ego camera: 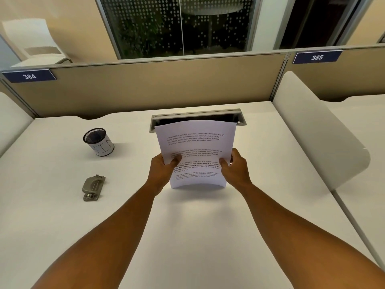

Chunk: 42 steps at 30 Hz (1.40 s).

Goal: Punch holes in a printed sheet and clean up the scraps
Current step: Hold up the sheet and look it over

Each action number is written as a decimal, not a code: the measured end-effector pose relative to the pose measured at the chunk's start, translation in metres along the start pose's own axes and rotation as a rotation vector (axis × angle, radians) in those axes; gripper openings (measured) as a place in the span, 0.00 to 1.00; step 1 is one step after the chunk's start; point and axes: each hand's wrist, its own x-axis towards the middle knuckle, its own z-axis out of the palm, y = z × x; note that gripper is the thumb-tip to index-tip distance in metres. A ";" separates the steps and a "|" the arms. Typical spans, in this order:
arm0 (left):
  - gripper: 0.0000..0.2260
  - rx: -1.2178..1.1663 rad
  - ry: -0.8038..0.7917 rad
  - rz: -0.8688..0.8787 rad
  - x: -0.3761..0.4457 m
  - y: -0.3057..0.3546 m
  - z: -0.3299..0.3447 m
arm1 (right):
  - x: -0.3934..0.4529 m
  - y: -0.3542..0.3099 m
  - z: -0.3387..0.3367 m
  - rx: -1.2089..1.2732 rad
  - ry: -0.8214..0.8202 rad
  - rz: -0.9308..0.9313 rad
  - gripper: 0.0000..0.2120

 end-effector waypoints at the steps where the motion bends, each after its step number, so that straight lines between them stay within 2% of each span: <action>1: 0.09 0.007 0.000 -0.006 0.000 -0.001 -0.001 | -0.001 0.000 0.000 -0.004 0.000 0.002 0.12; 23: 0.09 0.020 0.020 -0.022 -0.006 -0.001 -0.006 | -0.004 -0.006 -0.012 0.022 0.002 -0.022 0.12; 30: 0.16 0.138 -0.049 -0.164 -0.008 -0.013 -0.008 | -0.010 0.002 -0.009 0.035 -0.057 0.015 0.13; 33: 0.14 0.178 -0.039 -0.176 -0.007 -0.015 -0.010 | -0.011 0.004 -0.009 0.060 -0.050 0.032 0.11; 37: 0.13 0.132 -0.028 -0.162 -0.007 -0.011 -0.015 | -0.009 0.005 -0.013 0.103 -0.011 0.052 0.07; 42: 0.11 0.014 0.015 -0.213 -0.006 -0.010 -0.019 | -0.005 0.007 -0.021 0.219 0.021 0.113 0.07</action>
